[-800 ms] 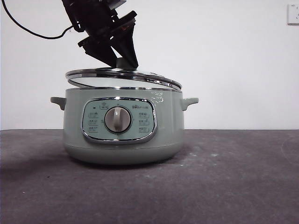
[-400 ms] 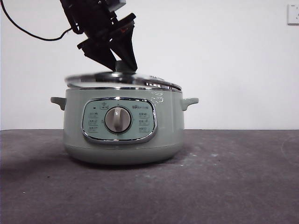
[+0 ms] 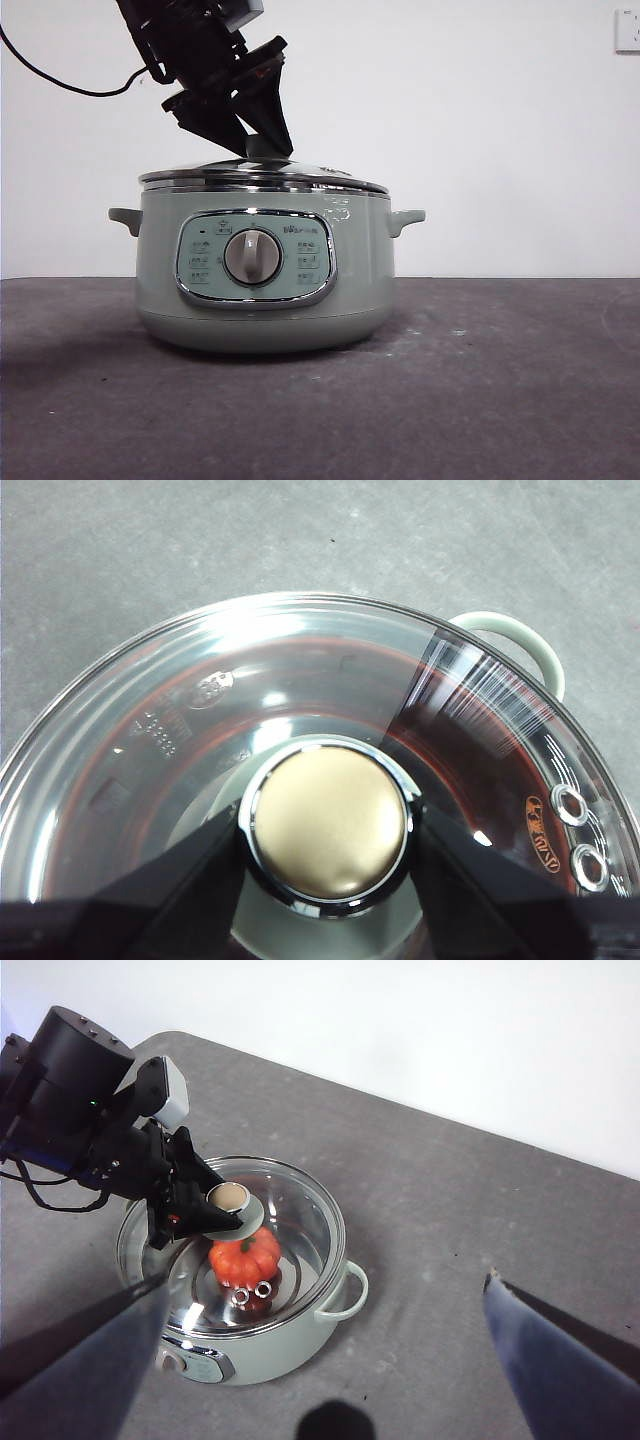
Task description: Pick up the pumpkin,open the lid,put the pumpkin in the pot,close the lid
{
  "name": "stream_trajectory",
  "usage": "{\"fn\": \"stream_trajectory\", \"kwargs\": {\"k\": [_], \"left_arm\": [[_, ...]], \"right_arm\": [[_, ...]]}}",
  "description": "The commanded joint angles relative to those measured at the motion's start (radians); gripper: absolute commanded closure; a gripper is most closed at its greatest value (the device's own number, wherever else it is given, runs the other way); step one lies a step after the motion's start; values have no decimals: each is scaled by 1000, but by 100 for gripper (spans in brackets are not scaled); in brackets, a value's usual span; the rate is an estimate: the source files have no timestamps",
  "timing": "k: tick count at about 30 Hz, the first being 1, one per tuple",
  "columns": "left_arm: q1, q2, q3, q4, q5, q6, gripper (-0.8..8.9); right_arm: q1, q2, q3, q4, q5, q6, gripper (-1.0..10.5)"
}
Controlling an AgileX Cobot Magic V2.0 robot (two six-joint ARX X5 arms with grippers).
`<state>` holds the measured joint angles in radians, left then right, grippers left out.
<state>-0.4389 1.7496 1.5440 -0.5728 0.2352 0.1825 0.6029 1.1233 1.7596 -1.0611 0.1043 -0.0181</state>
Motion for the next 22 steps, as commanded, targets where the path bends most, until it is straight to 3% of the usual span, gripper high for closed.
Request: {"fn": "stream_trajectory", "kwargs": {"k": [1, 3, 5, 7, 22], "left_arm": [[0, 20, -33, -56, 1, 4, 794], [0, 20, -33, -57, 0, 1, 651], [2, 20, -33, -57, -7, 1, 407], [2, 20, -33, -56, -21, 1, 279], [2, -61, -30, -44, -30, 1, 275]], "right_arm": [[2, 0, -3, 3, -2, 2, 351], [2, 0, -3, -1, -2, 2, 351], [2, 0, -3, -11, -2, 2, 351], [2, 0, -3, -26, -2, 2, 351], [2, 0, -3, -48, -27, 2, 351]]}}
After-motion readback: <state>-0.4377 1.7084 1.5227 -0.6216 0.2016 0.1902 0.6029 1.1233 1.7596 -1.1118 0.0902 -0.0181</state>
